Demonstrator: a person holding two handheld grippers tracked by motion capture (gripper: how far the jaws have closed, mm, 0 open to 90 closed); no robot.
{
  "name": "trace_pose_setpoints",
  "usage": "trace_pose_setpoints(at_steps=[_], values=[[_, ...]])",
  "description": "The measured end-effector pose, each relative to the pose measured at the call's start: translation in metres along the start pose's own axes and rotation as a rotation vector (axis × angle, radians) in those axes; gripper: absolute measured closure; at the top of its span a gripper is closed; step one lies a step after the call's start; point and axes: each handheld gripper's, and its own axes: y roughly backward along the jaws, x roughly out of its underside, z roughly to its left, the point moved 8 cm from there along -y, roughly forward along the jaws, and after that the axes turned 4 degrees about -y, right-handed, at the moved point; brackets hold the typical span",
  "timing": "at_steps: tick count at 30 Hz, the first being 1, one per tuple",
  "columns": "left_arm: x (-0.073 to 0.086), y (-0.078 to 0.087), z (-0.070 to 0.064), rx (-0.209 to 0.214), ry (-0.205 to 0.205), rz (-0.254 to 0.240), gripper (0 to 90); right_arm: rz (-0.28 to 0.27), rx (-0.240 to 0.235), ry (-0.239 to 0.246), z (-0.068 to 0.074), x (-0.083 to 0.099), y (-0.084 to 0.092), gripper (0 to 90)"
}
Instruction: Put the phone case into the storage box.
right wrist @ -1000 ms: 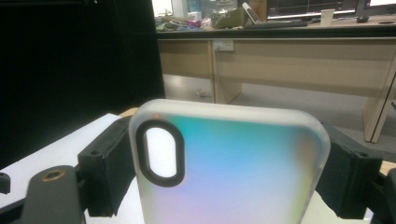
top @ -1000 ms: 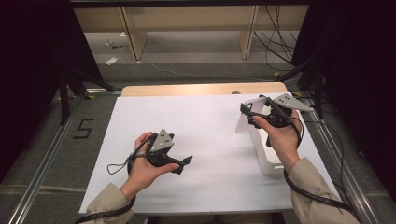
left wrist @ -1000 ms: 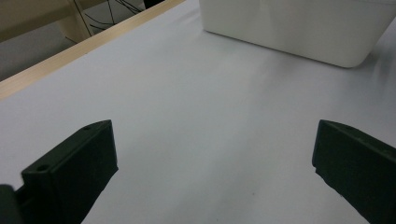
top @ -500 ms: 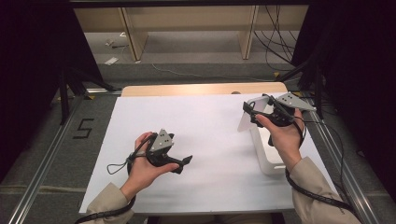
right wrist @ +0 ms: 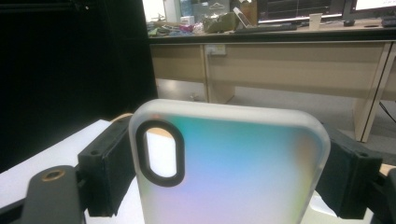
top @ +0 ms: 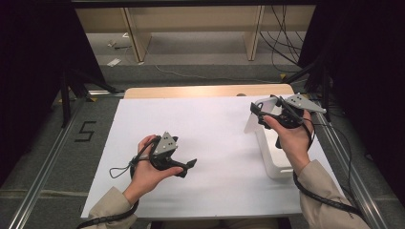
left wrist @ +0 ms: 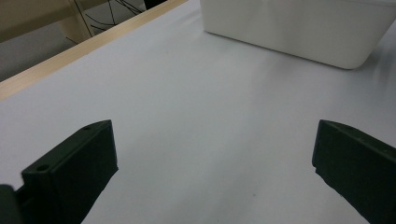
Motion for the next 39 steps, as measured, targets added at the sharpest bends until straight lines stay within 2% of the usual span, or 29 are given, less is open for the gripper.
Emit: trace_pose_setpoints(at_steps=[39], values=[[0.0,0.0,0.001,-0.003,0.003,-0.004,0.0,-0.029,0.035,-0.012,-0.014,-0.009,0.007,18.3]])
